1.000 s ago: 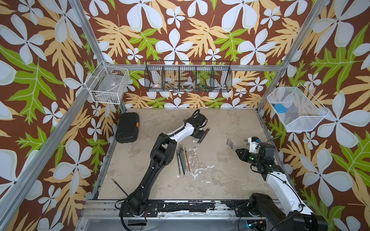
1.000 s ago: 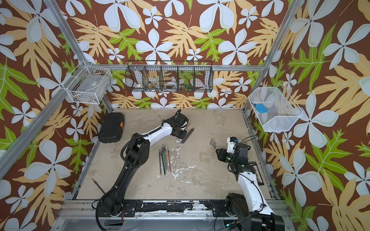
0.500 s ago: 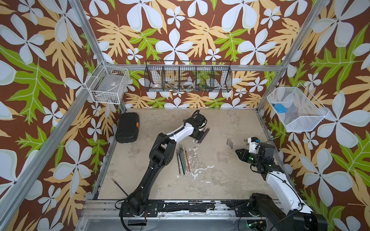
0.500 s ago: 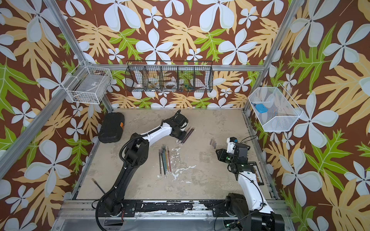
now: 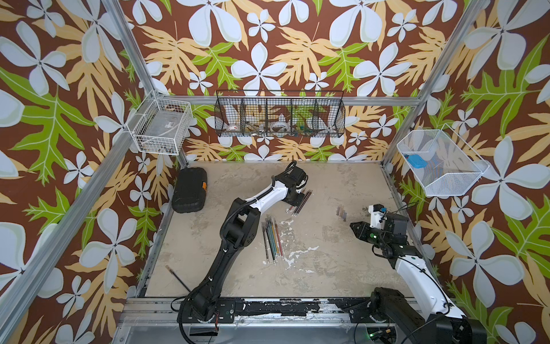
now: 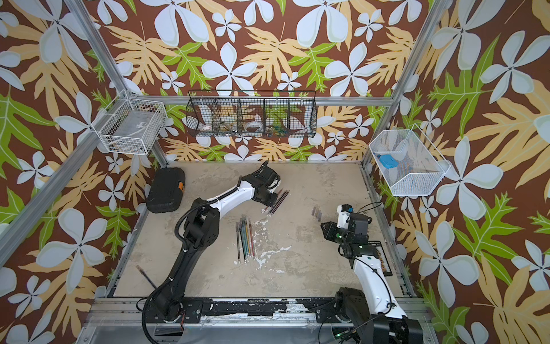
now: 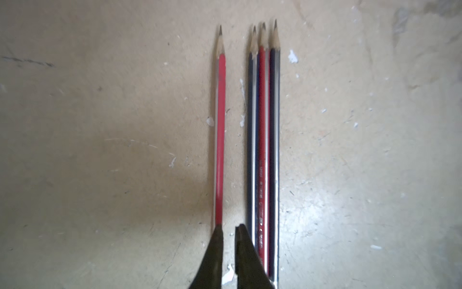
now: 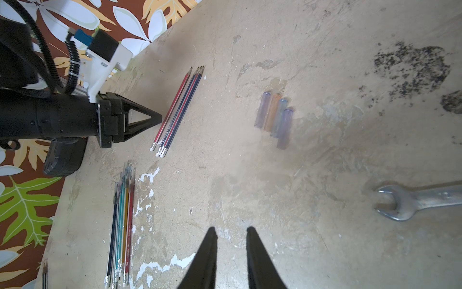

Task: Remove the protective cover of the pencils
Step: Place the pencil at the center of the board, then move the pencil to the center of the board.

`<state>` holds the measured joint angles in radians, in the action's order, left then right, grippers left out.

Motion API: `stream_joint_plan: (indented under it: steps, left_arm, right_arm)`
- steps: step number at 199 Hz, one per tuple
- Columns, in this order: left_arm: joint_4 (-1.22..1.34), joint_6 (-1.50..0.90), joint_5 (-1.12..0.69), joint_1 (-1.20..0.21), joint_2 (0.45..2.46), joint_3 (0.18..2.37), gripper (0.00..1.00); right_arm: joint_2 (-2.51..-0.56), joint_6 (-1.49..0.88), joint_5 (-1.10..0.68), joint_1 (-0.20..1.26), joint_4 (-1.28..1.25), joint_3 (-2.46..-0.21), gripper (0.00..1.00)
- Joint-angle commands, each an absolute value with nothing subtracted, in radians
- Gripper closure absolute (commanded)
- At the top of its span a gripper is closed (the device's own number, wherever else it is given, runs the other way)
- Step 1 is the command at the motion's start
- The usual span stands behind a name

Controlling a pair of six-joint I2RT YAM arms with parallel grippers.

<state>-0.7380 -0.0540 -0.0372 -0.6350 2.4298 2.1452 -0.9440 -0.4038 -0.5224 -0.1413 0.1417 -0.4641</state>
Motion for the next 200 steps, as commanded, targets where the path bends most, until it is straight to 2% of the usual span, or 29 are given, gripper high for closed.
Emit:
stream_joint_plan:
  steps: [1, 51, 67, 92, 109, 130, 144, 177, 200]
  left_arm:
    - [-0.735, -0.061, 0.028, -0.632, 2.406, 2.151, 0.79]
    - [-0.751, -0.043, 0.088, -0.624, 2.463, 2.164, 0.83]
    - [-0.746, -0.047, 0.088, -0.625, 2.473, 2.166, 0.79]
    - [-0.743, -0.051, 0.08, -0.624, 2.474, 2.169, 0.78]
    - [-0.744, -0.051, 0.066, -0.625, 2.471, 2.168, 0.74]
    - [-0.744, -0.051, 0.044, -0.626, 2.466, 2.16, 0.62]
    - [-0.746, -0.048, 0.043, -0.626, 2.466, 2.155, 0.6]
    - [-0.75, -0.05, 0.056, -0.626, 2.463, 2.147, 0.6]
    - [-0.744, -0.055, 0.056, -0.626, 2.452, 2.145, 0.73]
  right_arm:
    - [-0.94, -0.394, -0.522, -0.141, 0.132, -0.464, 0.76]
    - [-0.936, -0.396, -0.526, -0.141, 0.135, -0.465, 0.76]
    - [-0.936, -0.396, -0.528, -0.141, 0.137, -0.466, 0.76]
    - [-0.935, -0.395, -0.528, -0.141, 0.138, -0.464, 0.76]
    - [-0.937, -0.395, -0.526, -0.141, 0.137, -0.464, 0.76]
    - [-0.936, -0.395, -0.526, -0.141, 0.137, -0.463, 0.76]
    - [-0.937, -0.396, -0.526, -0.141, 0.136, -0.465, 0.76]
    - [-0.934, -0.398, -0.531, -0.141, 0.137, -0.462, 0.76]
    - [-0.934, -0.397, -0.531, -0.141, 0.135, -0.463, 0.76]
